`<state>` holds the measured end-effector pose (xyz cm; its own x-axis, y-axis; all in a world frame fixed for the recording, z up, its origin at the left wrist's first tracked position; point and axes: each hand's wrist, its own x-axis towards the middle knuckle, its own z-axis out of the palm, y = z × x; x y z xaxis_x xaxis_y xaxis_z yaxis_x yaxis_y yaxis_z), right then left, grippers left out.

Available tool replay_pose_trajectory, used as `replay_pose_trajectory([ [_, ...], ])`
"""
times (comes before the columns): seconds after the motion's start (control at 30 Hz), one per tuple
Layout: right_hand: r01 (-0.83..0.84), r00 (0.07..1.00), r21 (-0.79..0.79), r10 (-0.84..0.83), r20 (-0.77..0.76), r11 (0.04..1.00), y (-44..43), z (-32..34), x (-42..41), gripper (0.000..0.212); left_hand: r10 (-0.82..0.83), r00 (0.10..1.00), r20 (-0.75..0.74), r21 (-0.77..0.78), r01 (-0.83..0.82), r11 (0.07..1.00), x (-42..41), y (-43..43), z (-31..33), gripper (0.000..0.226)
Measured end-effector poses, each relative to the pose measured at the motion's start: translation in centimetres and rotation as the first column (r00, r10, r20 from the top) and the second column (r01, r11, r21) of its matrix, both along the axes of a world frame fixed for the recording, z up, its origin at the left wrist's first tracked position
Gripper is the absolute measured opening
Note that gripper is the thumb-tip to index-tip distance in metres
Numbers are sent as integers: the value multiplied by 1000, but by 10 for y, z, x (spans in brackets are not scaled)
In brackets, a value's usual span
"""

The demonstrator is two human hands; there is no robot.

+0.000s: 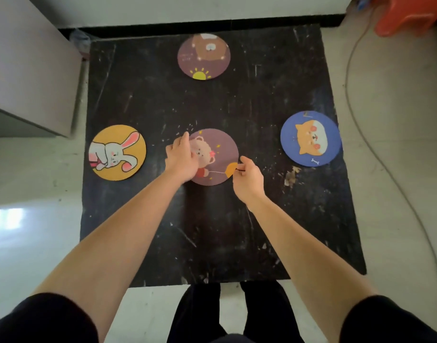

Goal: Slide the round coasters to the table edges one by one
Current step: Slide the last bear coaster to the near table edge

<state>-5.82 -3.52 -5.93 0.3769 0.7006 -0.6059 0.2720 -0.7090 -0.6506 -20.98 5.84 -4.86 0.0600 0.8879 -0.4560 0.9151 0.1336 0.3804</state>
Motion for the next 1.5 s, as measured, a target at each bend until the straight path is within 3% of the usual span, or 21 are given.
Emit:
replay_pose_trajectory([
  [0.13, 14, 999, -14, -14, -32, 1000, -18, 5, 4, 53, 43, 999, -10, -31, -44, 999, -21, -32, 7, 52],
  [0.27, -86, 996, -25, 87, 10, 996, -46, 16, 4, 48, 46, 999, 0, -74, -46, 996, -42, -87, 5, 44],
  [0.43, -171, 983, -48, 174, 59, 984, -85, 26, -6, 47, 196, 974, 112, -115, -183, 976, -59, -159, 1, 31],
  [0.67, -222, 971, -52, 226, 73, 974, -130, 30, -17, 51, 295, 949, 115, -178, -273, 946, -69, -222, -1, 23],
  [1.2, -291, 956, 32, 289, 55, 956, -161, 30, -28, 52, 296, 945, 141, -112, -281, 953, -76, -237, -1, 21],
  [1.37, -291, 956, 42, 290, 28, 956, -166, 31, -30, 56, 271, 954, 126, -137, -253, 958, -78, -235, 3, 23],
  [1.5, -400, 916, 11, 400, 34, 916, -168, 38, -25, 58, 178, 978, 109, -164, -159, 973, -79, -237, 10, 28],
])
